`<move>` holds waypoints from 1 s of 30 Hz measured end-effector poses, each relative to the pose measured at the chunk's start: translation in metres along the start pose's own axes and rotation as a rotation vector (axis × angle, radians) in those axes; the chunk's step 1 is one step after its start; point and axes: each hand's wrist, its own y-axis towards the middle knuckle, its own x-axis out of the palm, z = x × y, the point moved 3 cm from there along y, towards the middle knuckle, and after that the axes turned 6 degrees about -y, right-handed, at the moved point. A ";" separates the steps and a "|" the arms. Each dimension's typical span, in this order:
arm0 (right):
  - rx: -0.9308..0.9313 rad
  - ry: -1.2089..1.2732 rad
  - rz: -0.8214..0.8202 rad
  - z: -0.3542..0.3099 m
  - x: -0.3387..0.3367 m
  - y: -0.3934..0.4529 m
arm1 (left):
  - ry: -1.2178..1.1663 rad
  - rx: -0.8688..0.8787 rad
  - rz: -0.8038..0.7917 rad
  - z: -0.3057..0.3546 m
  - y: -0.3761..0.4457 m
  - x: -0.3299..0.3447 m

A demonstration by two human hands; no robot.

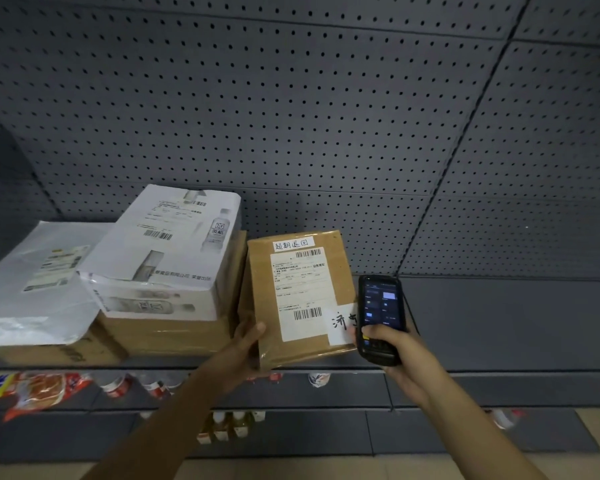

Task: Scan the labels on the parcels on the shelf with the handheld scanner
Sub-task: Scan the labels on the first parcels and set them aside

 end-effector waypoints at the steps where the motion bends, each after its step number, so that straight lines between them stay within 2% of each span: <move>1: 0.005 -0.002 0.009 0.000 -0.001 0.000 | -0.005 -0.005 -0.022 0.001 0.002 0.001; 6: 0.018 -0.026 0.022 -0.003 -0.004 -0.002 | 0.056 0.017 -0.064 0.010 -0.002 0.010; 16: -0.101 -0.126 -0.072 -0.051 0.022 -0.058 | 0.193 0.235 -0.108 0.066 -0.027 0.031; 21: 0.006 -0.089 -0.217 -0.064 0.042 -0.104 | 0.273 0.324 -0.119 0.098 -0.035 0.041; 26: 0.163 -0.050 -0.343 -0.055 0.063 -0.122 | 0.330 0.330 -0.126 0.118 -0.032 0.046; 30: 0.213 -0.030 -0.408 -0.046 0.080 -0.131 | 0.349 0.338 -0.112 0.130 -0.030 0.048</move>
